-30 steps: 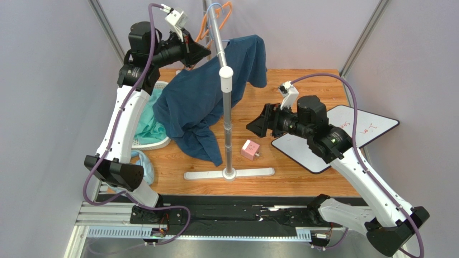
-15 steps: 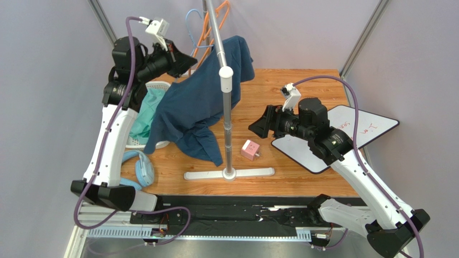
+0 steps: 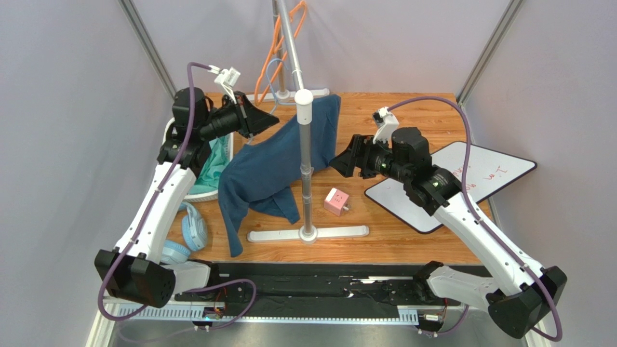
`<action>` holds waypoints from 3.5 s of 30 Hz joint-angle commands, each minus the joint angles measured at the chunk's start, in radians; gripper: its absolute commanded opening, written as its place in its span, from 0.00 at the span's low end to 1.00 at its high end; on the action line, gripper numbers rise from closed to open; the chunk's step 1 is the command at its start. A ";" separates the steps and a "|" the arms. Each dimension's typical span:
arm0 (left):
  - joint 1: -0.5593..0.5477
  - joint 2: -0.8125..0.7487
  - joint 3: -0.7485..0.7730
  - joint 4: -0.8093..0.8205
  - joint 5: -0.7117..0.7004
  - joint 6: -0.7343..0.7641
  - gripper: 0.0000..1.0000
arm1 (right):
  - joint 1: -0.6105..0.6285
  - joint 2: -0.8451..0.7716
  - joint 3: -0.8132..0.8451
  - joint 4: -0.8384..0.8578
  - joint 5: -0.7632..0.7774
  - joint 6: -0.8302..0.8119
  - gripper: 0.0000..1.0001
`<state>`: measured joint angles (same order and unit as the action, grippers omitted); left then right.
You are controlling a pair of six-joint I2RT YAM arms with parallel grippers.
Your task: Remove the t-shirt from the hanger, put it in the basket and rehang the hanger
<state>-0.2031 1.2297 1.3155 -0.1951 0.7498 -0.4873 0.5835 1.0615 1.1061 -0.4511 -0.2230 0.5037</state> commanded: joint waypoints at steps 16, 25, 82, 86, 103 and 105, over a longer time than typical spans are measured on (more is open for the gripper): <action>-0.041 0.002 -0.171 0.240 0.122 -0.039 0.00 | -0.014 0.328 0.290 0.199 0.143 0.059 0.74; -0.044 0.022 -0.180 0.263 0.148 -0.054 0.00 | -0.014 0.431 0.311 0.250 0.086 0.121 0.71; -0.081 0.059 -0.148 0.212 0.221 -0.030 0.00 | -0.083 0.383 0.251 0.192 0.373 0.096 0.00; -0.079 0.041 -0.154 0.220 0.209 -0.027 0.00 | -0.151 0.414 0.256 0.146 0.350 0.095 0.00; -0.079 0.057 -0.139 0.169 0.198 -0.008 0.00 | -0.222 0.371 0.199 0.203 0.030 0.016 0.31; -0.079 0.054 -0.137 0.169 0.198 -0.005 0.00 | -0.192 0.356 0.187 0.222 -0.019 0.016 0.52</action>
<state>-0.2810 1.2930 1.1324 -0.0494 0.9272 -0.5106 0.3447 1.4952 1.3067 -0.3134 -0.0628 0.5503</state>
